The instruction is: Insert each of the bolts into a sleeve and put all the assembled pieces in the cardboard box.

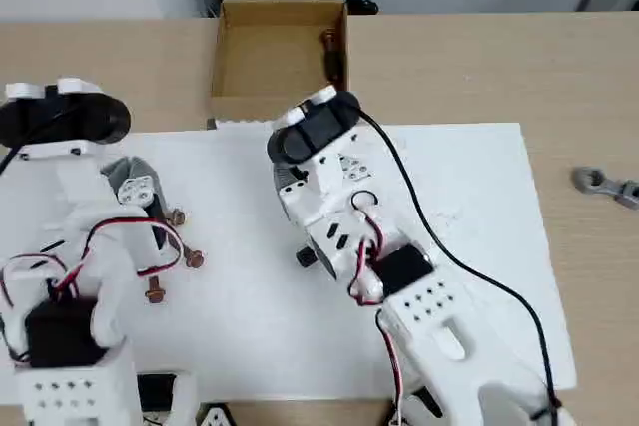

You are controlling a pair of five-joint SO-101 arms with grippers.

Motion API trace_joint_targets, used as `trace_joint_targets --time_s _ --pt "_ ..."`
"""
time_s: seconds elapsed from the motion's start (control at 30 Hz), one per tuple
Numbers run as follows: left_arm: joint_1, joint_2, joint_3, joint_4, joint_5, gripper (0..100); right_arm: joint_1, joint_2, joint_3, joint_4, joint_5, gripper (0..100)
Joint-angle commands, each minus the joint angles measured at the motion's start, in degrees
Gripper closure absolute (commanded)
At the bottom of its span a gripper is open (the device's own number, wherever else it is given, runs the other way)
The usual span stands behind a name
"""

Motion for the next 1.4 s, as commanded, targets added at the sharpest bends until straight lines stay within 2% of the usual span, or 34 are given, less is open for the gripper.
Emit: trace_joint_targets --time_s 0.0,0.17,0.4,0.5,0.6,0.73,1.03,1.27,1.37 --pt "-1.8 -0.3 2.7 -1.2 -0.5 99 2.9 -0.1 -1.2 -1.1 0.4 99.5" --pt "-1.7 -0.4 6.9 -3.2 -0.6 99 5.9 -8.7 10.1 -1.1 0.4 99.5" --pt "-1.6 -0.4 11.9 -10.5 -0.6 99 7.7 -33.2 25.1 0.9 0.4 99.5" --pt "-1.6 -0.4 12.2 -10.8 -0.6 99 9.2 -40.9 22.7 8.7 0.6 99.5" --pt "-1.6 -0.4 12.2 -10.5 -0.6 99 10.9 -42.0 14.9 15.5 2.5 99.5" --pt "-1.7 -0.4 12.3 -10.5 -0.6 99 12.9 -33.7 4.4 18.9 2.9 99.5" --pt "-3.3 -0.4 13.9 -13.7 -1.0 99 13.1 0.7 -21.5 16.4 3.0 99.5" --pt "-4.0 -0.4 21.7 -14.1 -9.9 99 13.6 24.9 -40.6 13.8 6.7 99.5" --pt "-5.2 -0.4 25.0 -14.2 -17.1 99 14.2 32.9 -46.0 13.6 8.6 99.3"
